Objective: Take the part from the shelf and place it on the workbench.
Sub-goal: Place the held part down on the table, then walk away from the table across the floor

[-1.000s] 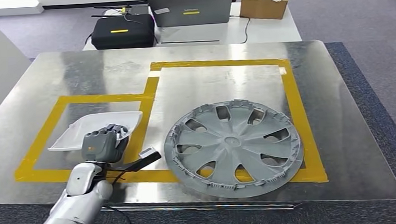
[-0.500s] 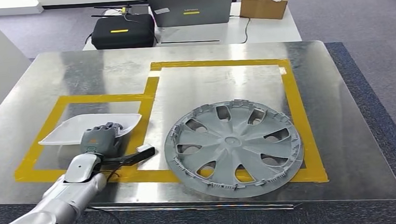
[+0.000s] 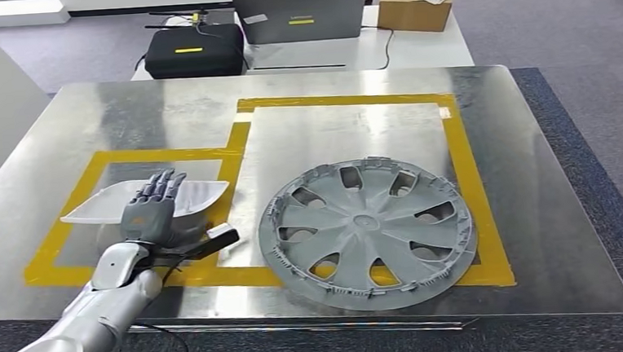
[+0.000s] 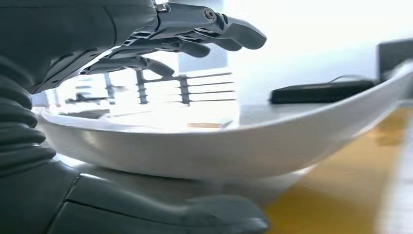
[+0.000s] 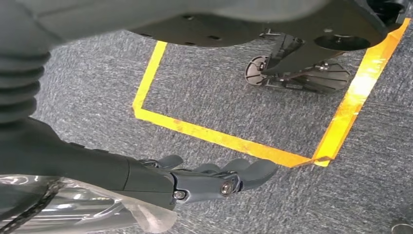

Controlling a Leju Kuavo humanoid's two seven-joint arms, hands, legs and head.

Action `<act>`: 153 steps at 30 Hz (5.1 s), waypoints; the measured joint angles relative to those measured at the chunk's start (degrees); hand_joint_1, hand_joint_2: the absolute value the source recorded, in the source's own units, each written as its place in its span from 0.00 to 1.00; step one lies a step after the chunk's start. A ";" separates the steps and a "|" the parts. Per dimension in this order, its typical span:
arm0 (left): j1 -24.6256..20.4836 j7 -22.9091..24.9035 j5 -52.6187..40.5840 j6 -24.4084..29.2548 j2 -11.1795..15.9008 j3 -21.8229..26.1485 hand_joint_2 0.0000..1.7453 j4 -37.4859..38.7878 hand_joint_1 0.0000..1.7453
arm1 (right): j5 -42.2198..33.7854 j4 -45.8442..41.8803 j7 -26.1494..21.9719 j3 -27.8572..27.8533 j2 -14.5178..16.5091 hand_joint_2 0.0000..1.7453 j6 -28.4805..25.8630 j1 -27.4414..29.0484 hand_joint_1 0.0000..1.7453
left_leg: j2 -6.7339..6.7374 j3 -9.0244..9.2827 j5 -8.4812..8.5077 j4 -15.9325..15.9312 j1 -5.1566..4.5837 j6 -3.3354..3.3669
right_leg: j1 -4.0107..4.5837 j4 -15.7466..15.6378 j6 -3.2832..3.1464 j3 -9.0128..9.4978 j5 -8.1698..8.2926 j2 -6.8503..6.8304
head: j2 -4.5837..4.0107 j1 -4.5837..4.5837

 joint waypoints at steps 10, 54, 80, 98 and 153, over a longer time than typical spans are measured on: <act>21.09 -11.92 21.22 0.02 -1.92 -1.19 0.00 -31.45 0.00 | -1.84 0.00 -0.74 -1.39 0.39 0.00 -0.87 0.97 0.00 | 0.21 0.02 -0.24 -0.01 0.00 0.05 | -0.01 -0.01 0.07 -0.01 -0.17 0.19 | 0.00 0.00; 42.74 -27.51 57.99 -9.70 -5.90 33.85 0.00 -60.28 0.00 | -0.68 0.02 -2.73 -1.33 1.95 0.00 -2.40 -0.20 0.00 | 0.31 0.43 -2.20 4.31 0.86 -0.87 | -0.02 0.15 -0.91 -0.41 0.34 -0.40 | 0.01 0.09; 36.54 -27.49 63.39 -12.04 -8.21 35.14 0.00 -48.05 0.00 | -7.19 -0.07 -3.13 -6.40 1.83 0.00 -1.49 -0.01 0.00 | 0.53 -9.06 -5.60 15.22 1.03 -1.95 | -0.23 -2.70 -1.00 3.28 -0.74 -0.68 | 0.00 0.14; 30.32 -27.51 66.88 -19.88 -7.46 42.40 0.00 -20.77 0.00 | -7.01 -0.07 -2.56 -7.73 1.60 0.00 -0.94 0.14 0.00 | -0.01 -3.81 5.06 -2.08 -0.19 1.65 | 0.34 13.41 0.80 -1.82 -4.91 -0.12 | 0.00 0.45; 27.50 -9.53 49.18 -23.81 -5.31 37.52 0.00 22.38 0.00 | -5.86 -0.33 -0.89 -7.99 0.62 0.00 -2.32 0.19 0.00 | 2.38 0.82 1.41 -1.54 1.18 0.66 | 0.15 1.94 0.91 0.20 -3.29 -4.25 | 0.00 -0.51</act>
